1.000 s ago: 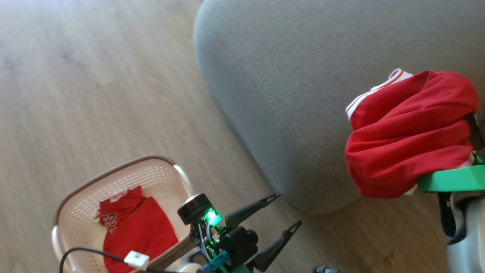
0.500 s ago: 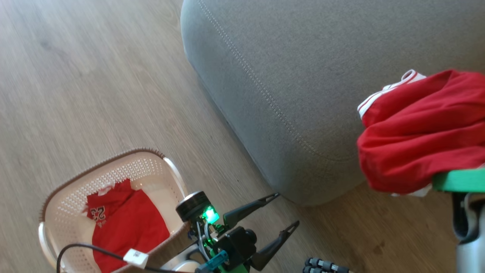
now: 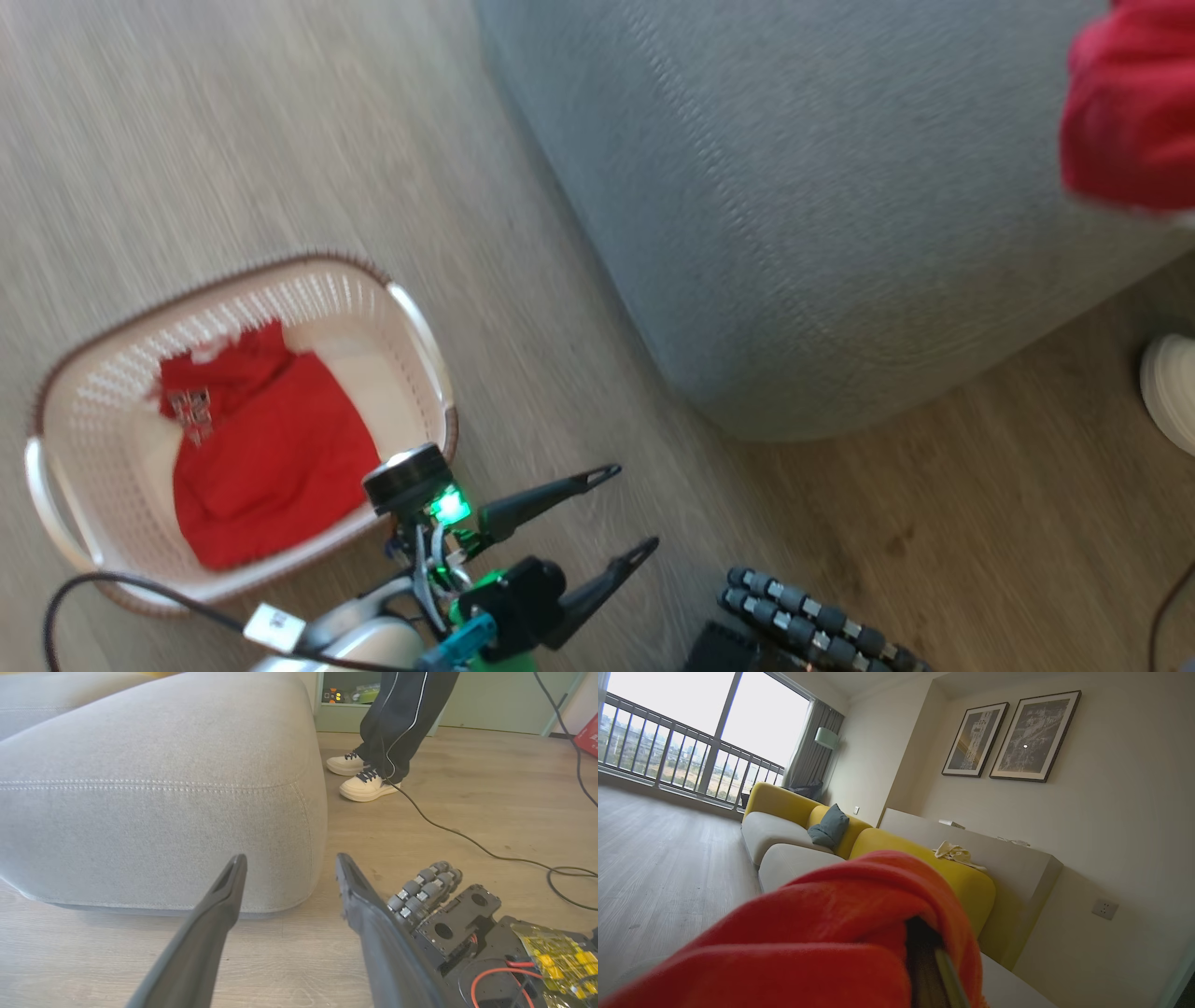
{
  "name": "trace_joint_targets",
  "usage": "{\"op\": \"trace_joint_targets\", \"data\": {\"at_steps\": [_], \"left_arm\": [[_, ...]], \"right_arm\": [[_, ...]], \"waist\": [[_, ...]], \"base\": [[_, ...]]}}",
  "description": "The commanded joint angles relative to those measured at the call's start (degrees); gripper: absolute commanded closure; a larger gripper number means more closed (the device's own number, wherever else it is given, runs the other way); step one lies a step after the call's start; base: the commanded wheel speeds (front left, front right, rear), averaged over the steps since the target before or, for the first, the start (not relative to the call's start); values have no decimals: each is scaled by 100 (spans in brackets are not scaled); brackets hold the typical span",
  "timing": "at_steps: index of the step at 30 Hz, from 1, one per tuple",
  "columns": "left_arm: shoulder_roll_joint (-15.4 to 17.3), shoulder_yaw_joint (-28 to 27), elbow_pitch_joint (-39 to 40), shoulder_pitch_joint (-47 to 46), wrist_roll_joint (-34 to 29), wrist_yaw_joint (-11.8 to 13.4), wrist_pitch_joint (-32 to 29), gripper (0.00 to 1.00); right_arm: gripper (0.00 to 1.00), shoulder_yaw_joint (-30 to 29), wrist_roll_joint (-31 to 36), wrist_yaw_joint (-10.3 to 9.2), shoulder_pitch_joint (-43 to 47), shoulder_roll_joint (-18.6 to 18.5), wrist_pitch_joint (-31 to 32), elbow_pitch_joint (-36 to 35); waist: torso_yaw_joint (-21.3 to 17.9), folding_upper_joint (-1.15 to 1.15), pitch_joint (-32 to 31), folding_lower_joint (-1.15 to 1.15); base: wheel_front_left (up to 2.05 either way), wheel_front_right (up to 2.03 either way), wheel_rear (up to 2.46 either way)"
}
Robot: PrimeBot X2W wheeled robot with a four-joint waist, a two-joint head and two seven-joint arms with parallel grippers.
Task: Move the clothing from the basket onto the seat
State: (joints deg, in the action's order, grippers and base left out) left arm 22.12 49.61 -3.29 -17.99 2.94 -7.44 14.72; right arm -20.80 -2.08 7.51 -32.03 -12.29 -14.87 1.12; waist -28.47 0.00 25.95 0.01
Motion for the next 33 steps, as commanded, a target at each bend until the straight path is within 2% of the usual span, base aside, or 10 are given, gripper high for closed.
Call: {"op": "trace_joint_targets", "data": {"at_steps": [1, 6, 10, 13, 17, 20, 23, 27, 29, 33], "left_arm": [[161, -70, 257, -242, -69, -4, 28, 0], [387, -257, 453, -297, -81, 1, 28, 0], [547, -251, 573, -330, -140, 0, 28, 0], [624, -277, 627, -375, -136, -1, 28, 0], [583, -351, 699, -430, -90, -1, 28, 0], [538, -418, 742, -479, -92, 6, 28, 0], [497, -446, 757, -551, -113, 6, 28, 0], [481, -468, 782, -620, -132, 5, 28, 0], [508, -541, 795, -654, -134, 12, 28, 0], [499, -593, 821, -685, -138, 11, 28, 0]], "right_arm": [[100, -68, -51, -2, -344, -300, -13, -28], [100, -270, -92, -2, -1153, -720, -13, 528], [100, -510, -113, -2, -1782, -1017, -13, 1235], [100, -754, -172, -2, -2250, -1115, -13, 1967], [100, -922, 66, -2, -2734, -1352, -13, 2944], [100, -1346, 181, -2, -3095, -1461, 45, 3927], [100, -1691, 464, -2, -3478, -1625, 105, 4711], [100, -2144, 775, -2, -3832, -1762, 74, 5159], [100, -2173, 1349, -2, -3902, -1837, 100, 5385], [100, -2522, 1923, -2, -4125, -1683, 179, 5770]], "waist": [[166, 0, 466, -1], [357, 0, 972, -1], [532, 0, 1308, -1], [646, 0, 1527, -1], [817, 0, 1721, -1], [941, 0, 1848, -1], [1083, 0, 1962, -1], [1210, 0, 2073, -1], [1267, 0, 2155, -1], [1374, 0, 2188, -1]], "base": [[0, 0, 0], [0, 0, 0], [0, 0, 0], [0, 0, 0], [0, 0, 0], [0, 0, 0], [0, 0, 0], [0, 0, 0], [0, 0, 0], [0, 0, 0]]}}
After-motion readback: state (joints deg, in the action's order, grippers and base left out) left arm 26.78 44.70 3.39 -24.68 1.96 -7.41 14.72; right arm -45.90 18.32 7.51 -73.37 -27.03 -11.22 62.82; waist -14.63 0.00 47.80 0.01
